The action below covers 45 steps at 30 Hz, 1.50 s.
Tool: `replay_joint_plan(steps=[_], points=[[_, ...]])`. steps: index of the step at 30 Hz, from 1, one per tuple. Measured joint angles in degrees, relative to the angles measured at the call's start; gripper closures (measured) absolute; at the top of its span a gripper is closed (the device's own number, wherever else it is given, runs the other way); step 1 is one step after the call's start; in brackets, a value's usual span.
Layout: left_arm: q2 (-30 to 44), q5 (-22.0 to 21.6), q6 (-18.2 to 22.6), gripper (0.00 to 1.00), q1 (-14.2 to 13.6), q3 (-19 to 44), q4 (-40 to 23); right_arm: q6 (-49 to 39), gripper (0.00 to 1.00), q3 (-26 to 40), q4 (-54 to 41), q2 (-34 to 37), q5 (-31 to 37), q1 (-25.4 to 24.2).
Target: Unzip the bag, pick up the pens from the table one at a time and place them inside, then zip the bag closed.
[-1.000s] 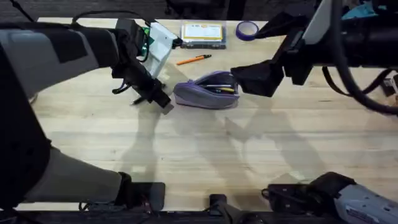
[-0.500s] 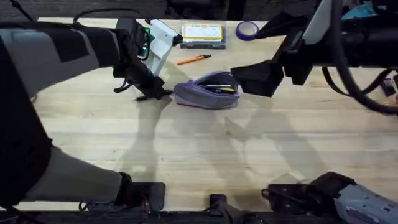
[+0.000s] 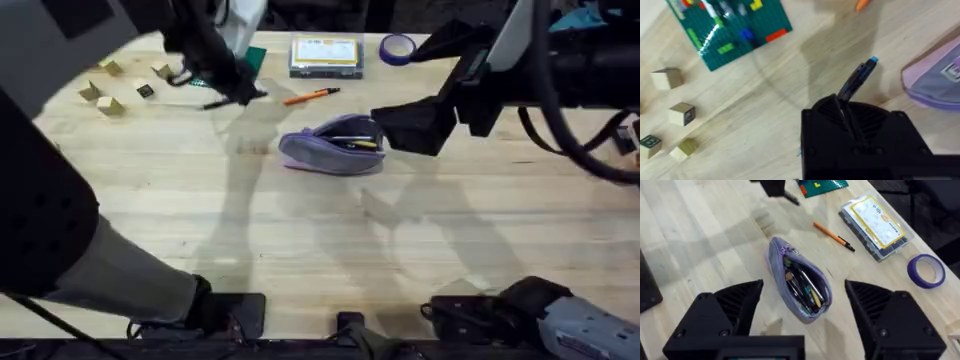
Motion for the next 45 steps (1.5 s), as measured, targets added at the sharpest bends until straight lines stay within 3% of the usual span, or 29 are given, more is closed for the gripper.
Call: replay_joint_plan(steps=[1,4,5,11,18,19,22,23,24,28,33,41,45], points=[[0.0,0.4,-1.5,0.957,-0.4,3.9,-3.5,0.0,0.003,0.0,0.0,0.0,0.0,0.0],[0.0,0.5,-2.3,0.957,-2.1,6.9,-6.4,0.0,0.003,0.0,0.0,0.0,0.0,0.0],[0.0,0.5,-3.1,0.957,-5.4,9.2,-8.2,0.0,0.003,0.0,-0.2,0.0,1.2,0.0],[0.0,0.7,-5.5,0.957,-13.6,12.9,-8.8,0.0,0.003,0.0,-3.0,-1.4,3.3,0.0],[0.0,0.8,-6.5,0.957,-24.4,14.5,-7.9,0.0,0.003,0.0,-6.4,-8.6,9.2,0.0],[0.0,0.9,-7.4,0.957,-28.5,14.5,-6.8,0.0,0.003,0.0,-8.5,-11.7,11.0,0.0],[0.0,1.3,-9.0,0.957,-31.4,14.5,-5.7,0.3,0.003,0.0,-11.1,-14.5,12.1,0.0],[0.0,1.6,-9.4,0.957,-31.9,14.5,-5.5,0.5,0.003,0.0,-11.7,-15.3,12.3,0.0],[0.0,5.7,-10.4,0.957,-32.8,14.5,-4.7,1.8,0.003,0.0,-13.0,-17.8,13.4,0.0],[0.0,12.8,-10.9,0.957,-33.0,14.5,-2.7,3.2,0.004,0.0,-13.0,-19.3,16.3,0.0],[1.6,19.0,-13.3,0.957,-33.3,14.7,-1.9,4.2,0.003,0.0,-13.0,-19.9,18.3,0.0],[8.2,20.1,-15.4,0.957,-33.3,14.8,-2.5,4.3,0.003,0.0,-12.8,-19.9,18.6,0.0],[10.0,18.3,-15.2,0.957,-33.3,14.8,-4.5,4.3,0.003,0.0,-12.8,-19.9,18.6,0.0]])
